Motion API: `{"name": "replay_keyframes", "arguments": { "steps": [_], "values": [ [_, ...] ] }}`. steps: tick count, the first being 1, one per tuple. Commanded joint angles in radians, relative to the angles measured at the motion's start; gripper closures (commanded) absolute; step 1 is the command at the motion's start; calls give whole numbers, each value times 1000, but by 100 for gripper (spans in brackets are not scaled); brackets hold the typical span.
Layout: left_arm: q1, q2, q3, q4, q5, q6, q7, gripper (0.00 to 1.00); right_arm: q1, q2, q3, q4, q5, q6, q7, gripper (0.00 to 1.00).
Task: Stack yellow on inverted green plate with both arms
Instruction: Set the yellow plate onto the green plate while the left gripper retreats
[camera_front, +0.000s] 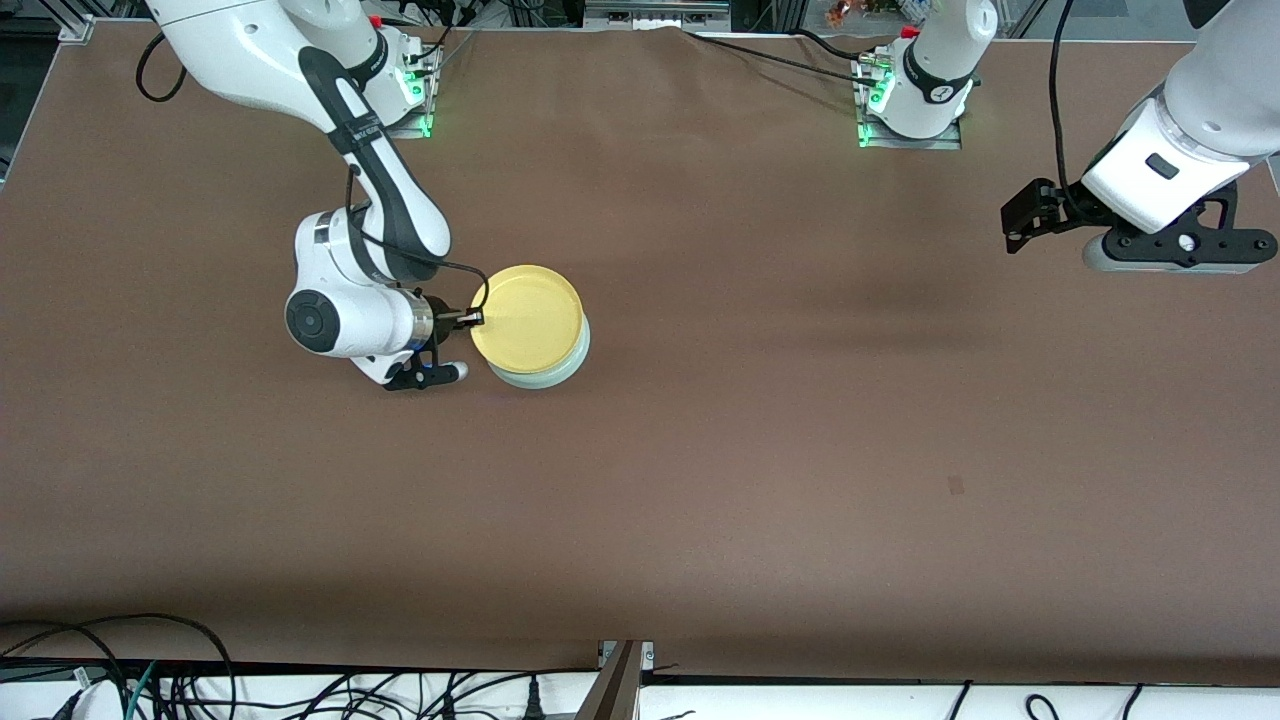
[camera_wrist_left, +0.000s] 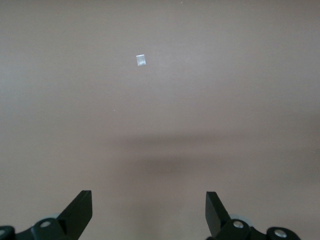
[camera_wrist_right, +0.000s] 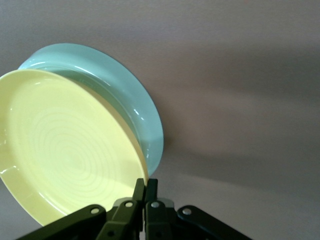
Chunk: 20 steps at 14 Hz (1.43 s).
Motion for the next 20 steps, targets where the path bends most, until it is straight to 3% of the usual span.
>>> {"name": "replay_keyframes", "arguments": {
  "steps": [1,3,8,12,20],
  "values": [
    [57,-81,-9,-116,-36,77,29,0,8,-19,-1,-23,16,31,8,100],
    [77,-122,-9,-164,-41,116,29,0,10,-11,-1,-23,16,51,8,100],
    [162,-93,1,-150,-41,153,84,0,16,0,-1,-23,16,67,8,100],
    [256,-98,1,-147,-109,142,87,0,16,7,-1,-23,16,67,8,100],
    [258,-92,4,-120,-110,145,86,0,24,21,-1,-23,16,80,8,100]
  ]
}}
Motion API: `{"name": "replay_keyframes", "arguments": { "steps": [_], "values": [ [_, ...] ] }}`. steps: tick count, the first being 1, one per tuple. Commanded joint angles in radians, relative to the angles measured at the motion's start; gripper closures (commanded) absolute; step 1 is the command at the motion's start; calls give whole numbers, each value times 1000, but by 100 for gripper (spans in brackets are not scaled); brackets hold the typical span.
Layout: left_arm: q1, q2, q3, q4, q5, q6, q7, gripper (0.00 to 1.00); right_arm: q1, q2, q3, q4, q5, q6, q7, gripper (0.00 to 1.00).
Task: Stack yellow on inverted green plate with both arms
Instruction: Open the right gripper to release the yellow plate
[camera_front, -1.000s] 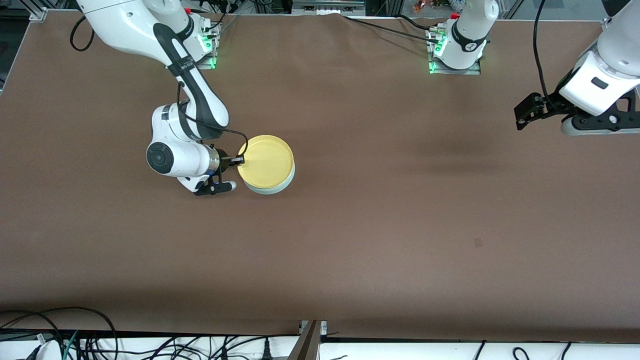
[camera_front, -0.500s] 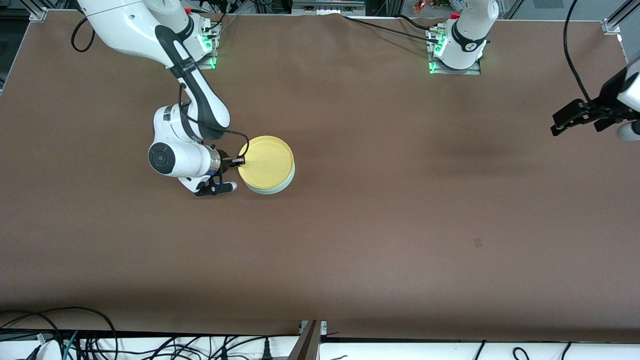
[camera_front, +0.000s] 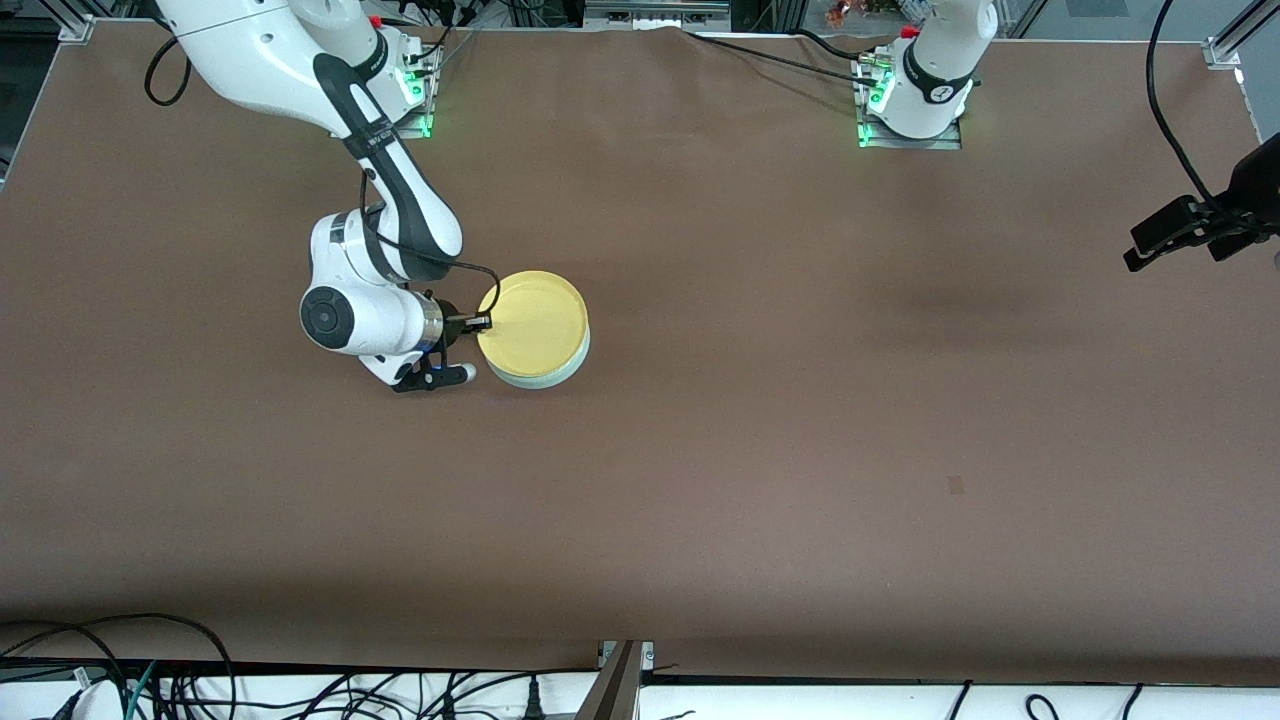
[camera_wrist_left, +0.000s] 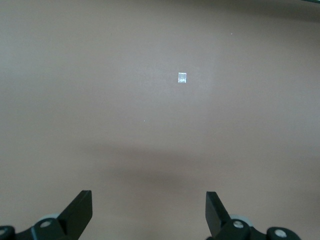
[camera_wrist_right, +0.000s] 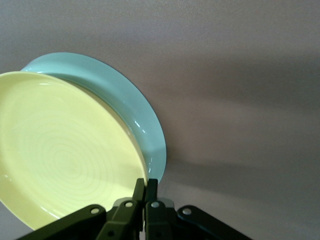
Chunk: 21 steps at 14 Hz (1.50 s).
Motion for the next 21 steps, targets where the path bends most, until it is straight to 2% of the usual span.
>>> {"name": "replay_keyframes", "arguments": {
  "steps": [1,5,6,7,8,11,13,21],
  "values": [
    [8,-10,-1,14,-25,6,18,0,11,-1,-1,-15,16,22,7,100],
    [17,9,5,43,-25,6,18,0,16,4,-1,-15,16,31,7,100],
    [18,10,5,43,-27,6,18,0,16,7,-1,-14,16,31,7,91],
    [18,10,5,43,-27,7,18,0,16,7,-1,-10,16,31,9,18],
    [18,12,5,43,-27,7,18,0,15,7,-1,-6,16,28,6,0],
    [18,12,5,43,-27,7,18,0,8,-5,-9,6,16,17,-16,0],
    [18,12,5,43,-27,6,18,0,4,-33,-35,41,11,-11,-30,0],
    [20,12,5,43,-27,6,18,0,-13,-39,-260,365,-4,-430,-148,0]
  ]
}}
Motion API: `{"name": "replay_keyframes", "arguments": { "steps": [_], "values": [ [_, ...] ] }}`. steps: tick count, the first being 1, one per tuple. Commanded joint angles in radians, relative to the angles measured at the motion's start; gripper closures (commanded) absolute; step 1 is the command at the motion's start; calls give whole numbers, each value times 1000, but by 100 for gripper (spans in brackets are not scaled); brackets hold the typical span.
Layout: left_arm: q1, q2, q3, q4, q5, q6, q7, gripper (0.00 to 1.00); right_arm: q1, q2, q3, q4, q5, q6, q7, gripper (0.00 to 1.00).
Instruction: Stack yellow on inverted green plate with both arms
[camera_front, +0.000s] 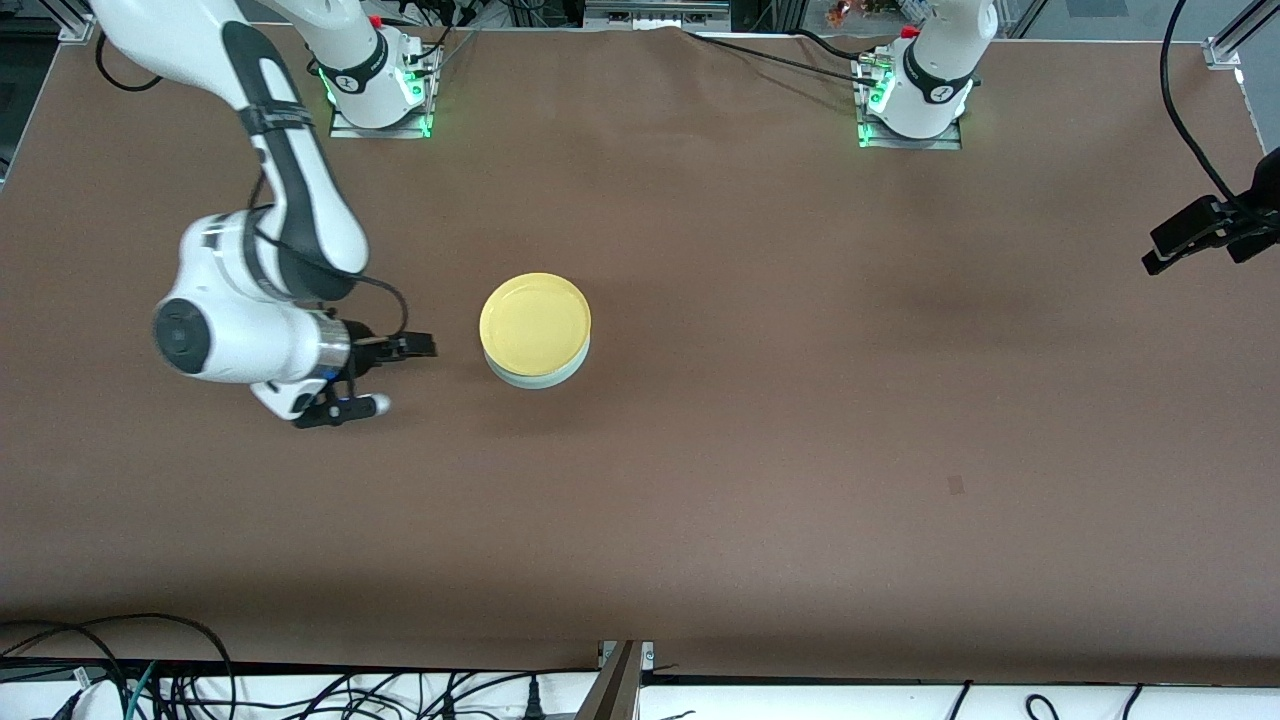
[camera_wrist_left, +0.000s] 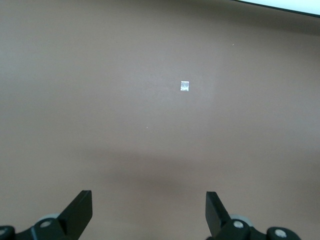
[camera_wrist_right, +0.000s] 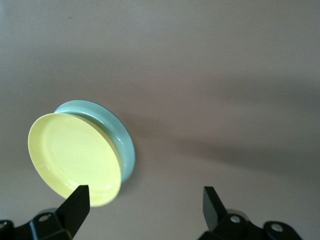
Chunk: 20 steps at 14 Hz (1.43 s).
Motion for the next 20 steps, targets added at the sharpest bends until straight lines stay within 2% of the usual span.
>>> {"name": "replay_keyframes", "arguments": {
  "steps": [1,3,4,5,6,8,10,13,16,20],
  "values": [
    [7,7,0,21,-27,-4,18,0,-29,13,-51,105,-2,-132,-30,0],
    [7,7,0,21,-27,-2,18,0,-66,5,-60,177,-13,-249,-31,0],
    [7,7,0,21,-27,-2,18,0,-69,-10,-60,194,-66,-283,-31,0],
    [6,7,0,21,-27,-4,18,0,-75,-60,-54,194,-142,-291,-28,0],
    [6,7,0,21,-27,-4,18,0,-75,-112,-53,182,-173,-303,-27,0],
    [6,7,0,21,-27,-2,18,0,-89,-201,-51,176,-191,-352,-31,0],
    [6,7,0,21,-27,-2,18,0,-104,-308,-51,175,-261,-386,-30,0],
    [7,9,0,21,-27,-2,18,0,-155,-412,-45,162,-270,-392,-31,0],
    [6,9,0,21,-27,-2,18,0,-166,-418,-42,174,-293,-462,-30,0],
    [6,9,0,21,-27,-2,18,0,-155,-406,-25,181,-306,-482,-30,0]
  ]
}}
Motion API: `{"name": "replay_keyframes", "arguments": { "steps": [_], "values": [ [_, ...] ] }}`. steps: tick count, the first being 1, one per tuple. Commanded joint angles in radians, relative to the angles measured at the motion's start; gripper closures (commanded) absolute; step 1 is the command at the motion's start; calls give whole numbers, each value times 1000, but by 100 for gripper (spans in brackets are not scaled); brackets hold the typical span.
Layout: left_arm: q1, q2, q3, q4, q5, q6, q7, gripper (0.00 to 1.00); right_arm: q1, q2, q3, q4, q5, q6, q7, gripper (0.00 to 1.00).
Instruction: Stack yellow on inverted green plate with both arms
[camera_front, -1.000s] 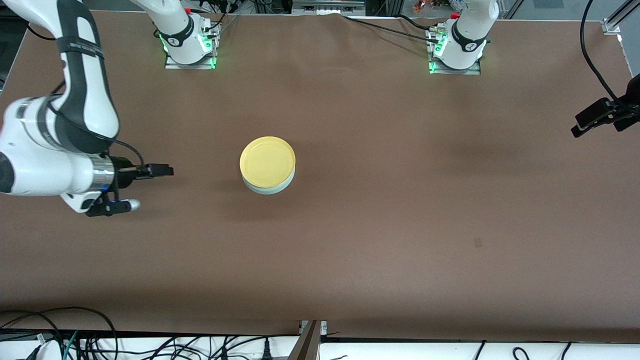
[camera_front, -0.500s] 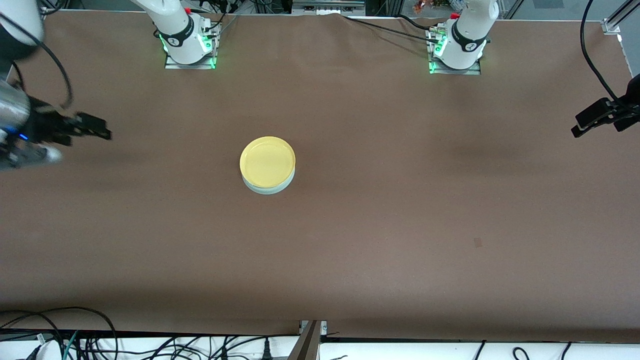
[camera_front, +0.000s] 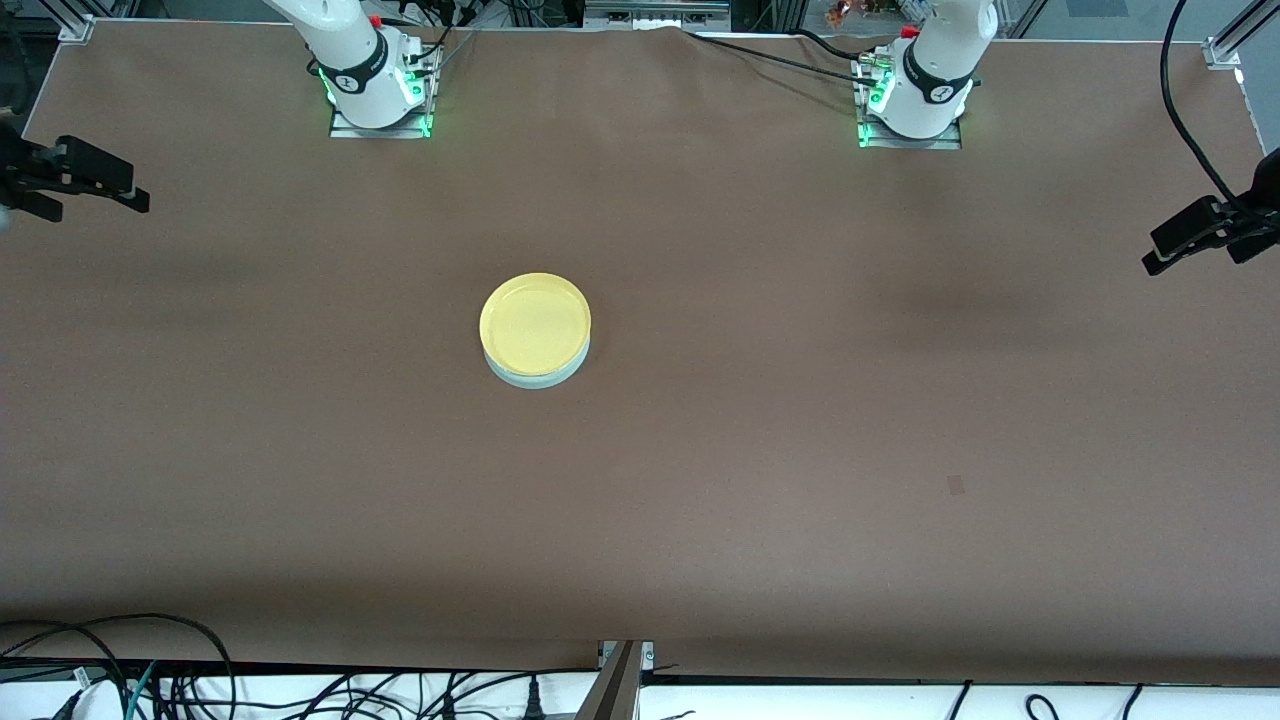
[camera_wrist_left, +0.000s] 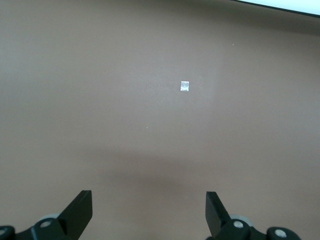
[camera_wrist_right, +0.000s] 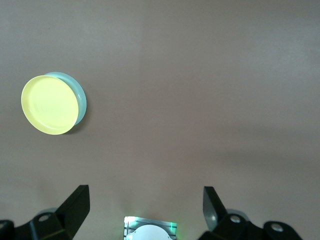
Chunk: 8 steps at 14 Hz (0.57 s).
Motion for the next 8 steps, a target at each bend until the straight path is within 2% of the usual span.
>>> {"name": "replay_keyframes", "arguments": {
  "steps": [1,5,8],
  "values": [
    [6,7,0,20,-27,-2,18,0,-4,4,16,4,-25,-23,-2,0],
    [6,7,0,20,-27,-1,18,0,-18,13,-15,4,-17,-19,-7,0],
    [6,7,0,20,-27,-1,18,0,-12,13,-10,4,-22,-17,-4,0]
  ]
}}
